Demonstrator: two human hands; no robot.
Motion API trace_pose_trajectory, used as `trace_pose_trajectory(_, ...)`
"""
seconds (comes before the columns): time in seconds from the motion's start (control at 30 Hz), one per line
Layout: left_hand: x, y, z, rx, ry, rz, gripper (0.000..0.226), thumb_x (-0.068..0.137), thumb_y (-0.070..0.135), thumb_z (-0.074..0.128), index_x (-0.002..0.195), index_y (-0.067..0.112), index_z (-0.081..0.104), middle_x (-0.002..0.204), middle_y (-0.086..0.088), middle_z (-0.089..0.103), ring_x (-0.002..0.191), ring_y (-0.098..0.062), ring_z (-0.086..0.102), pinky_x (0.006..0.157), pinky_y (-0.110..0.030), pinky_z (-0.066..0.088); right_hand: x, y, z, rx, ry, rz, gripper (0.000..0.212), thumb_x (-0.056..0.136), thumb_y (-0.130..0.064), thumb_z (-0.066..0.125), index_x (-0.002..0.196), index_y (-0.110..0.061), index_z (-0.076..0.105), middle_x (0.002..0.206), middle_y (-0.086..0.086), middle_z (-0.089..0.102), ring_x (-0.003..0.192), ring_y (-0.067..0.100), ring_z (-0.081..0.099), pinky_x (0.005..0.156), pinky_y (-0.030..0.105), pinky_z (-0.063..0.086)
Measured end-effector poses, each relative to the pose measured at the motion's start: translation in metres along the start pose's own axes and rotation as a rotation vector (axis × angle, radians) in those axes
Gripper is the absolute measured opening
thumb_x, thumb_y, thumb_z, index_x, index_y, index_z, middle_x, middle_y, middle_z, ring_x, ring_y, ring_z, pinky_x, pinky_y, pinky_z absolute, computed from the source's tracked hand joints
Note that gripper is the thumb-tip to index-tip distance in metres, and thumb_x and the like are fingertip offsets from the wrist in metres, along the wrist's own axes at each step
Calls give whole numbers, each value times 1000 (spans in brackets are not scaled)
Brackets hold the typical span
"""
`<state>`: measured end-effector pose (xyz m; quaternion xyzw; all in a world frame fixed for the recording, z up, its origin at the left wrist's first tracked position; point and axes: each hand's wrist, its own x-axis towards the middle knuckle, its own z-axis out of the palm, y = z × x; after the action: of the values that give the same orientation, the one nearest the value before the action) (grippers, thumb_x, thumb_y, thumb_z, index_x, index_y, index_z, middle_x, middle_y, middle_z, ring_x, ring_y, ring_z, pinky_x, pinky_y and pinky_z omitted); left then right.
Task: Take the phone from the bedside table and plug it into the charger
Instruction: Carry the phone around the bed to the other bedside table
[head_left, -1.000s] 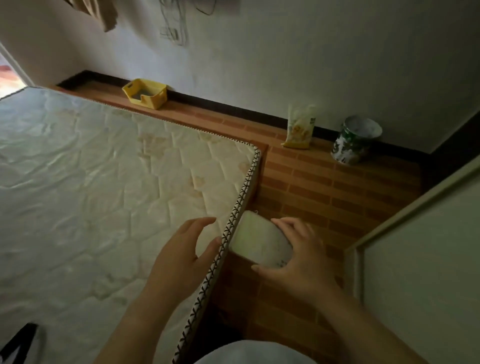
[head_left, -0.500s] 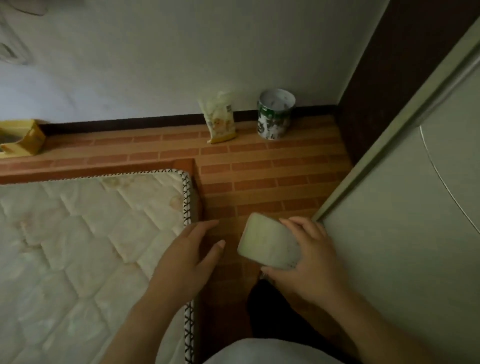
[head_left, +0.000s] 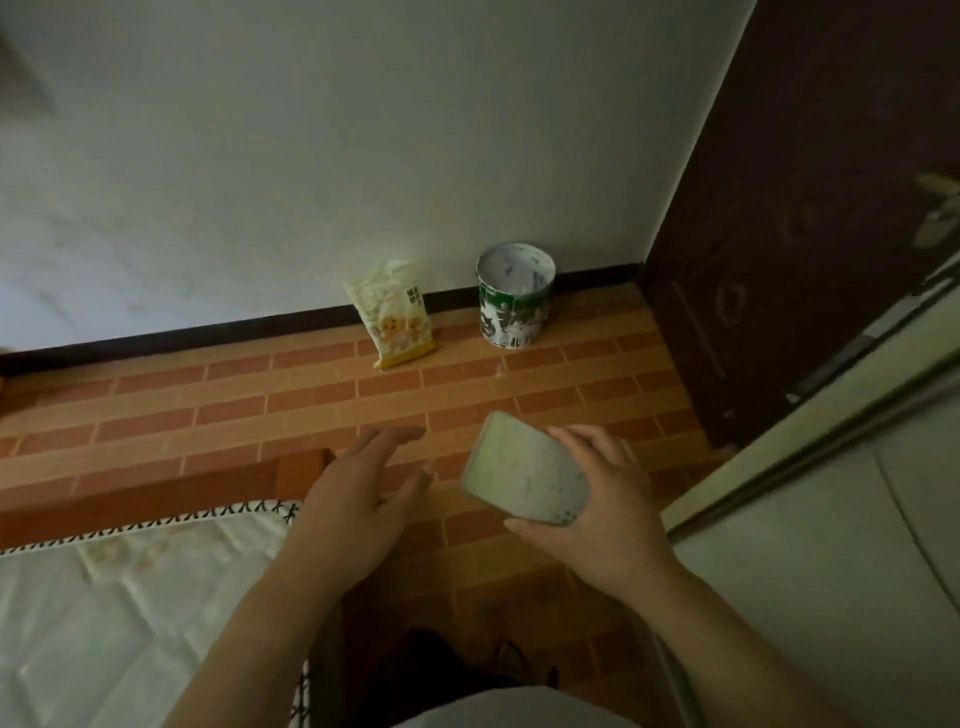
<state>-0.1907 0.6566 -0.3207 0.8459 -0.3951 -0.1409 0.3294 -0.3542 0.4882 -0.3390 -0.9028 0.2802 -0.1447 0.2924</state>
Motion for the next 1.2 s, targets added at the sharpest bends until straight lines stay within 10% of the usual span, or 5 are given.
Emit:
trace_pose_trajectory(0.4,185,-77,-37,-61,102,-86,48,75,66,37,118,46,45,121,19,47,76,1,56,67,-29,45,222,-12,58,204,-61,5,87,51,-62,76,126,-30,44,119,-17,38,111,6,38,90,34,42)
trace_pose_trajectory(0.77,355,-143,-125,50,168,-89,38,86,41,50,123,31,48,127,2,55,99,-14,56,77,-30,44,432,-76,95,223,-42,-122,85,52,-59,77,126,-28,46,120,-15,41,111,3,38,88,26,41)
trace_pose_trajectory(0.97,386,-189,-158,79,223,-263,46,84,51,44,127,35,42,135,7,47,60,-4,53,62,-16,39,512,-99,138,254,-174,-209,82,53,-52,82,124,-29,48,120,-14,44,108,2,41,85,26,44)
trace_pose_trajectory(1.2,448,-260,-194,97,274,-450,51,82,56,42,129,37,38,137,7,45,60,1,58,61,-13,39,632,-138,197,338,-300,-326,77,55,-53,81,121,-30,48,119,-11,45,108,6,44,82,24,46)
